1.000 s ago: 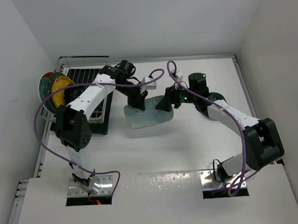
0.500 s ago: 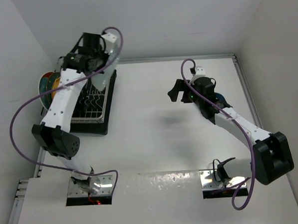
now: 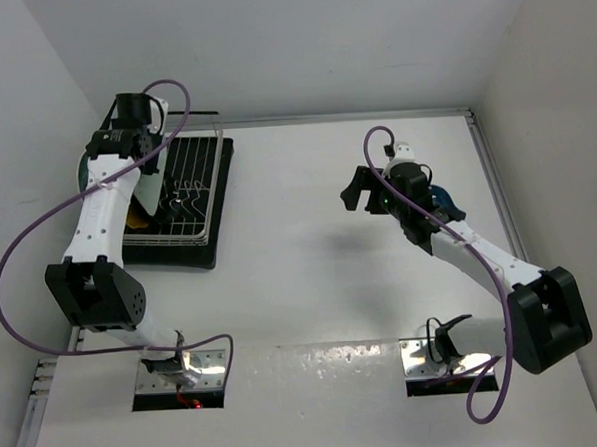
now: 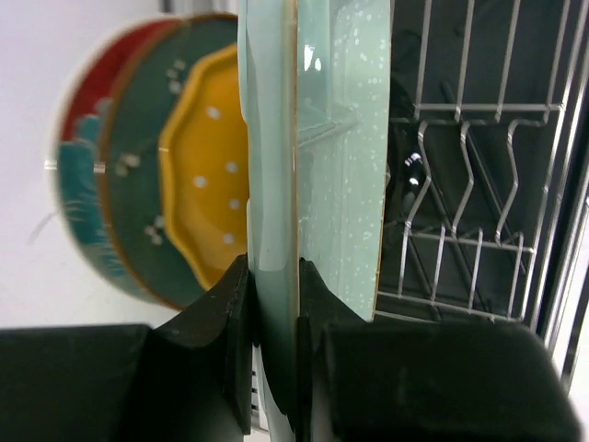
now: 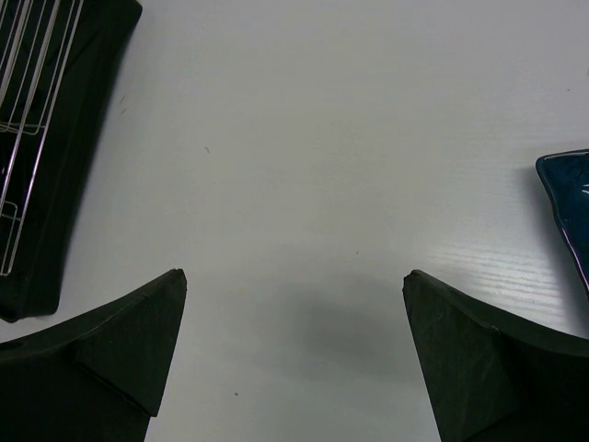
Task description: Load the plates into the dish rack
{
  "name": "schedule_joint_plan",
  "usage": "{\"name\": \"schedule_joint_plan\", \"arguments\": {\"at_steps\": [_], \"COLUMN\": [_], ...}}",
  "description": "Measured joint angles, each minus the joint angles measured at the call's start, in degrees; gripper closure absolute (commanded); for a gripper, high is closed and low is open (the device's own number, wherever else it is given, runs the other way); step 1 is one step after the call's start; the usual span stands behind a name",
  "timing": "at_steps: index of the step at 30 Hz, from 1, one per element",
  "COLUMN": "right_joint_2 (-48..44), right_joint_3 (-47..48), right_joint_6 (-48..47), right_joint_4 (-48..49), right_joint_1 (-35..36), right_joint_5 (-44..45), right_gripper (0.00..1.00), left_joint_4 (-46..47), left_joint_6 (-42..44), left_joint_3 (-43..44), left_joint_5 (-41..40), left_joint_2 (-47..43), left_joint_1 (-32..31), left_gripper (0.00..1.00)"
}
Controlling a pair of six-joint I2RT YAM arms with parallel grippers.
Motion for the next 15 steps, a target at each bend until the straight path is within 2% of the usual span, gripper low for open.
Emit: {"name": "schedule_joint_plan", "arguments": {"at_steps": [6,15], "right_joint_2": [-0.52,-1.44], "right_joint_3": [-0.24,-0.92], "right_joint_6": [-0.17,-0.22], "right_joint_4": [-0.15,-0.31], "right_joint_1": [0.00,0.00], "right_joint_5": [0.09,0.22], "right_gripper": [0.00,0.00], "left_joint_4": [1.75,6.14], "left_joint_6": [0.07,0.59], "left_joint_3": [-3.37,-11.63], "left_joint_5": [3.10,1.62], "left_joint_2": [0.09,0.09], "left_joint_1": [0.66,1.05], "left_gripper": [1.00,1.00]}}
